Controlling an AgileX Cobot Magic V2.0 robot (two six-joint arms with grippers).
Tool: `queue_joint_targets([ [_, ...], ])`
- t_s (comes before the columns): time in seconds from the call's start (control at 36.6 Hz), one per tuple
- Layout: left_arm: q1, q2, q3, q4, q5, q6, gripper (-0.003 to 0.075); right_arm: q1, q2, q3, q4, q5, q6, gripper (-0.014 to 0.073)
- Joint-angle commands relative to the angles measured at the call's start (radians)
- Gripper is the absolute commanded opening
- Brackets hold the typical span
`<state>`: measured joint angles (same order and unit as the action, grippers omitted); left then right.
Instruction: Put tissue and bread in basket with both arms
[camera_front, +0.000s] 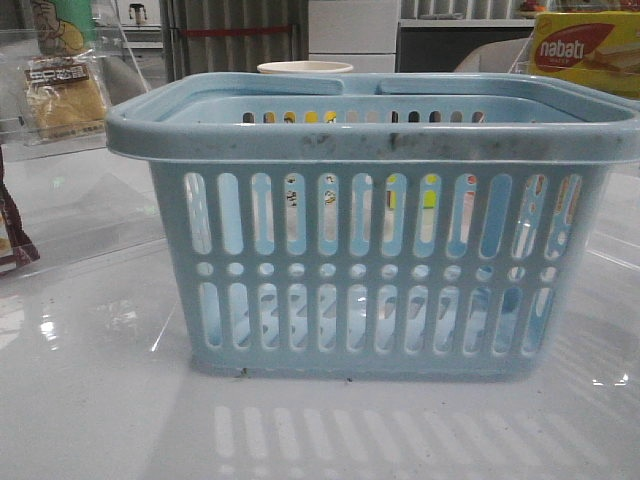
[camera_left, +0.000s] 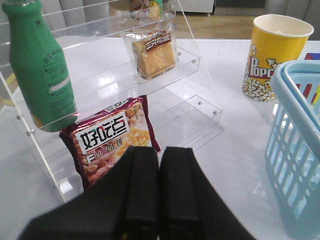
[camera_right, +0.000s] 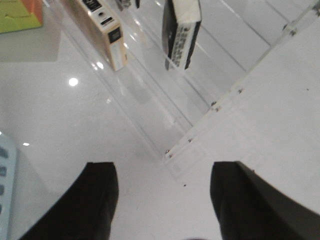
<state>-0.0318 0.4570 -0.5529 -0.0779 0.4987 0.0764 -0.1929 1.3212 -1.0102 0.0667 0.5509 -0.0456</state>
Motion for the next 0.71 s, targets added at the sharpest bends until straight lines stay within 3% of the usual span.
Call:
queue_joint_targets([
  [0.0,-0.006,0.012,-0.029,-0.007,-0.088,-0.003,0.0092,-0.017,0.083,-0.120,-0.004,-0.040,-0.004,0.0516],
  [0.3,-0.006,0.012,-0.029,-0.007,-0.088,-0.003,0.0092,-0.018,0.357,-0.353,-0.026,-0.057,-0.004,0.0516],
  [0.55,-0.006,0.012,-0.029,-0.007,-0.088,-0.003,0.0092,-0.018,0.453,-0.402,-0.027,-0.243,-0.004,0.0514],
  [0.63,-0.006,0.012,-0.029,-0.007,-0.088,-0.003,0.0092,-0.018,0.472,-0.402,-0.027,-0.257,-0.004,0.0429],
  [0.68,-0.006,0.012,-0.029,-0.007,-0.088,-0.003,0.0092,-0.018,0.478,-0.402,-0.027,-0.255,-0.004,0.0324],
])
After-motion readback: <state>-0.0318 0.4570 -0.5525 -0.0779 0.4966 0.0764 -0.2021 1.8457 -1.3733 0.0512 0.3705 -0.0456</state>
